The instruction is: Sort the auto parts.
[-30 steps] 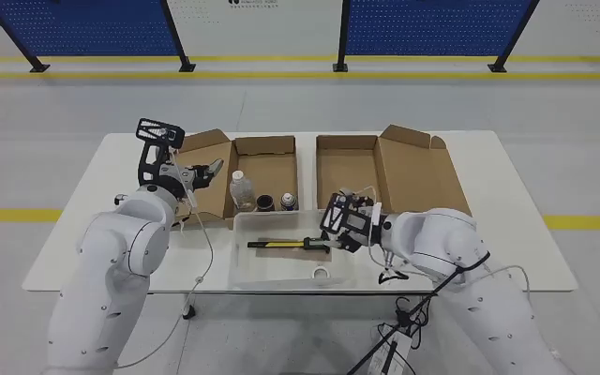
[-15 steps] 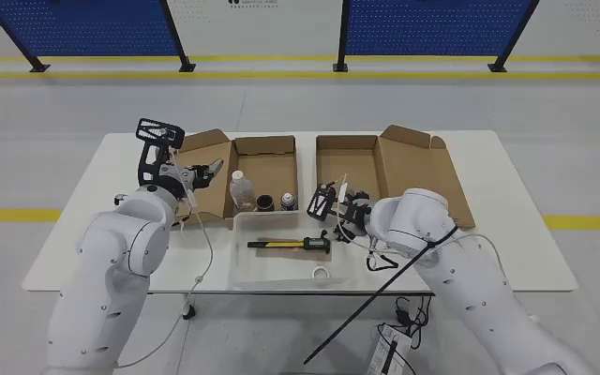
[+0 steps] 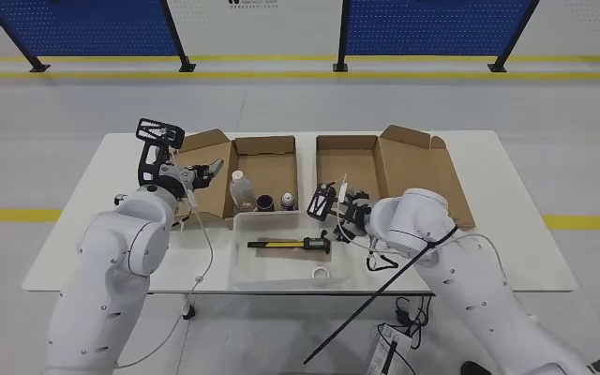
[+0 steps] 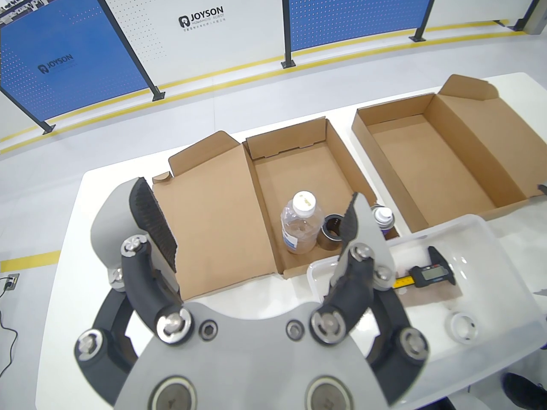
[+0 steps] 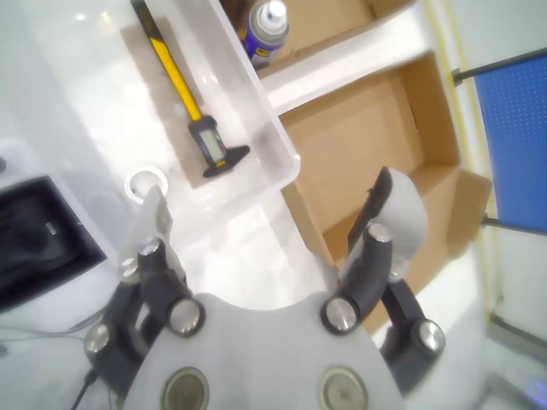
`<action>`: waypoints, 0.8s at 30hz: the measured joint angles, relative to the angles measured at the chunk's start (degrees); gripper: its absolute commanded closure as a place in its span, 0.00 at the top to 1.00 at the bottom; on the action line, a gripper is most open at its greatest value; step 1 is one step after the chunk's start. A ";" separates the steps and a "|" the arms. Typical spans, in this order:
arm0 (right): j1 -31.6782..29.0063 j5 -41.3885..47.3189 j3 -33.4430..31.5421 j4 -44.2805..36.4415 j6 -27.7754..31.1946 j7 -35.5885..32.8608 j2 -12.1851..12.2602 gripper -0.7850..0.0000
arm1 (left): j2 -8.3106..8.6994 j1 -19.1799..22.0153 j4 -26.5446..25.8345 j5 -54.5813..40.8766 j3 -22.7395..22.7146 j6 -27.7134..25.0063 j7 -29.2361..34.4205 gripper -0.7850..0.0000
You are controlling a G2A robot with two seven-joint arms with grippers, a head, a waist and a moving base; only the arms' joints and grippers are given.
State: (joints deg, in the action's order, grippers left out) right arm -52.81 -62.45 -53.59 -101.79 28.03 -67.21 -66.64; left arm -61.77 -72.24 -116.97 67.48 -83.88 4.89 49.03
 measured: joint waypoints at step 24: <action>8.71 2.76 17.51 9.43 1.68 -7.36 -4.26 1.00 | -0.04 -4.81 -1.77 3.50 -4.48 2.21 -1.60 1.00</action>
State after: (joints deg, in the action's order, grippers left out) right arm -44.10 -59.70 -36.08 -92.36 29.71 -74.57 -70.90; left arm -61.80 -77.05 -118.75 70.98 -88.36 7.10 47.43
